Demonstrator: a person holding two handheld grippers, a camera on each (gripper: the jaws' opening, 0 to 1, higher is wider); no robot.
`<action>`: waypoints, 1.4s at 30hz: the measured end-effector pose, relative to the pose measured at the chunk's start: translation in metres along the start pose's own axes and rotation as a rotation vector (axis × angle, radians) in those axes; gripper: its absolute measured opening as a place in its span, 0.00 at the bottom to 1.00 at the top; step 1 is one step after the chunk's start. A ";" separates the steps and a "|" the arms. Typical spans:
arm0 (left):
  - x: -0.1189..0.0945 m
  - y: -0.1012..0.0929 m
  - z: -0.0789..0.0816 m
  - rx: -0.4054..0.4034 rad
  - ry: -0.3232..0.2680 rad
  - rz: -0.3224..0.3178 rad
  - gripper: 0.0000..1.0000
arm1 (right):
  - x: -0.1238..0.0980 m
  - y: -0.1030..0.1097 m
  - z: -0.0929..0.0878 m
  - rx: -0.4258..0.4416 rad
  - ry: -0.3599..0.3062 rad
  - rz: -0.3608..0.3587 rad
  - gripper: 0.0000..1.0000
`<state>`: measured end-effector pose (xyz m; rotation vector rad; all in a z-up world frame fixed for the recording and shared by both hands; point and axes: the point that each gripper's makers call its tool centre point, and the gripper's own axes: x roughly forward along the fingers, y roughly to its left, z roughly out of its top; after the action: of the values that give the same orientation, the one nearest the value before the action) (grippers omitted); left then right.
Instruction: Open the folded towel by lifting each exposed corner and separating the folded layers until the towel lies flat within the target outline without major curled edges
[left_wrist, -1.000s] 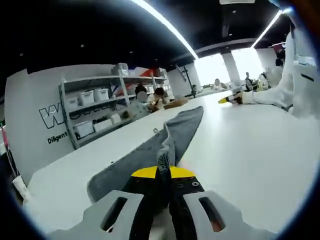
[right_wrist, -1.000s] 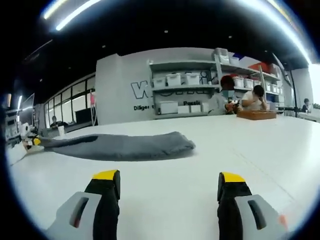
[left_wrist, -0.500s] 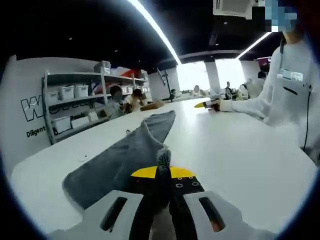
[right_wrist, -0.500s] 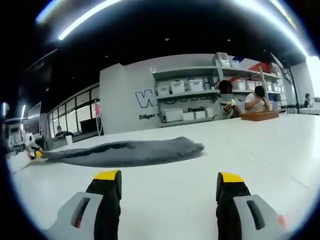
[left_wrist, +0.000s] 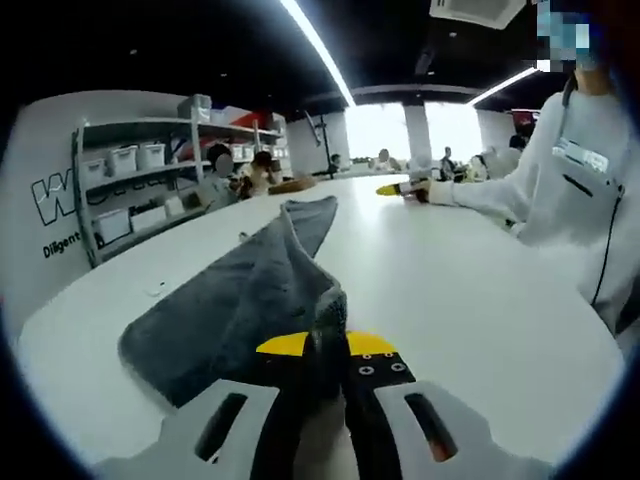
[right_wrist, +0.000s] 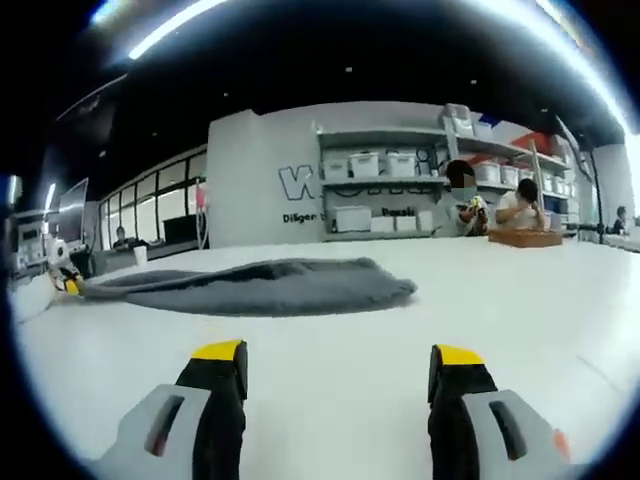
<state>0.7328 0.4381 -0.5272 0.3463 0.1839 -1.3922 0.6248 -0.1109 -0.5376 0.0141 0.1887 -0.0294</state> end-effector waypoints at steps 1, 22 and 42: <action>-0.003 0.001 0.002 0.004 0.003 0.014 0.16 | 0.001 0.004 -0.002 -0.013 0.015 0.011 0.72; -0.039 0.035 0.028 -0.163 -0.071 0.210 0.90 | 0.123 0.135 0.068 -0.554 0.125 0.253 0.60; -0.062 0.039 0.042 -0.196 -0.119 0.262 0.99 | 0.219 0.197 0.055 -0.859 0.231 0.294 0.59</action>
<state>0.7576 0.4862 -0.4621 0.1188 0.1688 -1.1219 0.8559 0.0791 -0.5228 -0.8135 0.4160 0.3488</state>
